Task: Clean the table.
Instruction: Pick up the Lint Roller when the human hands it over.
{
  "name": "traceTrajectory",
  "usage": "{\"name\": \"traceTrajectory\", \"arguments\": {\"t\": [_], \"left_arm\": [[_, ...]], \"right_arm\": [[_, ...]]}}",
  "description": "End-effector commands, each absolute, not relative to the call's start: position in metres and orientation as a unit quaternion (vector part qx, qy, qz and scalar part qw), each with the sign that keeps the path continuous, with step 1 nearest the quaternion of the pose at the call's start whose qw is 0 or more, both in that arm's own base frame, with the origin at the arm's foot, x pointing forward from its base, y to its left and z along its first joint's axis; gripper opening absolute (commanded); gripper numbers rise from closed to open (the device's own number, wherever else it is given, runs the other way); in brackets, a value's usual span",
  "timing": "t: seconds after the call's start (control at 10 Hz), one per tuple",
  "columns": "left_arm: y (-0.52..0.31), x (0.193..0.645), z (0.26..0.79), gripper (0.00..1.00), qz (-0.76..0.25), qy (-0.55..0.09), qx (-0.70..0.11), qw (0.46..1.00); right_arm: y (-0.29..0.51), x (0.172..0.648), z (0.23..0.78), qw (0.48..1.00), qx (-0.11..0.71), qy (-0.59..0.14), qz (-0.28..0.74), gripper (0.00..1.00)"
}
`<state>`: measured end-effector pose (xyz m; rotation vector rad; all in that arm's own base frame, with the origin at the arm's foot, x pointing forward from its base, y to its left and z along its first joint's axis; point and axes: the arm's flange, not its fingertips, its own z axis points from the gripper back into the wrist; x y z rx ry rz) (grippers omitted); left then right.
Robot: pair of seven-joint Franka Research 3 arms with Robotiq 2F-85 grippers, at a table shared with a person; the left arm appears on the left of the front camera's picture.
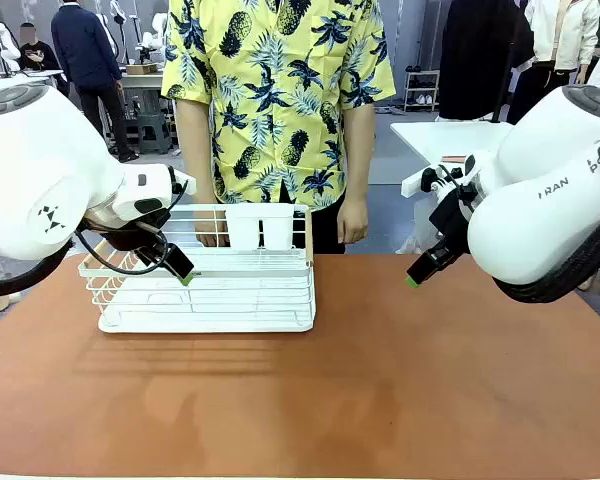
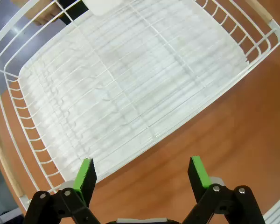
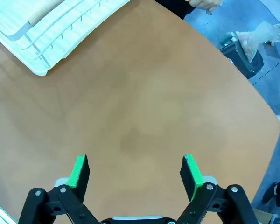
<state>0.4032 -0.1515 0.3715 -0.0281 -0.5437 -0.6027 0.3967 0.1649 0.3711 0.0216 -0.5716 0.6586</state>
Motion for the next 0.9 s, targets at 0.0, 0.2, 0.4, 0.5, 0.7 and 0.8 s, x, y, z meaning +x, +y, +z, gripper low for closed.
{"name": "traceTrajectory", "arguments": {"t": [0.0, 0.2, 0.4, 0.5, 0.7, 0.8], "left_arm": [[-0.1517, 0.4033, 0.3718, 1.00, -0.293, -0.265, -0.014, 0.918], [-0.1517, 0.4033, 0.3718, 1.00, -0.293, -0.265, -0.014, 0.918], [-0.1517, 0.4033, 0.3718, 1.00, -0.293, -0.265, -0.014, 0.918], [-0.1517, 0.4033, 0.3718, 1.00, -0.293, -0.265, -0.014, 0.918], [-0.1517, 0.4033, 0.3718, 1.00, -0.293, -0.265, -0.014, 0.918], [-0.1517, 0.4033, 0.3718, 1.00, -0.293, -0.265, -0.014, 0.918]], "right_arm": [[0.1649, 0.3967, 0.3711, 0.906, 0.011, -0.277, 0.319, 1.00], [0.1649, 0.3967, 0.3711, 0.906, 0.011, -0.277, 0.319, 1.00], [0.1649, 0.3967, 0.3711, 0.906, 0.011, -0.277, 0.319, 1.00], [0.1649, 0.3967, 0.3711, 0.906, 0.011, -0.277, 0.319, 1.00], [0.1649, 0.3967, 0.3711, 0.906, 0.011, -0.277, 0.319, 1.00], [0.1649, 0.3967, 0.3711, 0.906, 0.011, -0.277, 0.319, 1.00]]}}
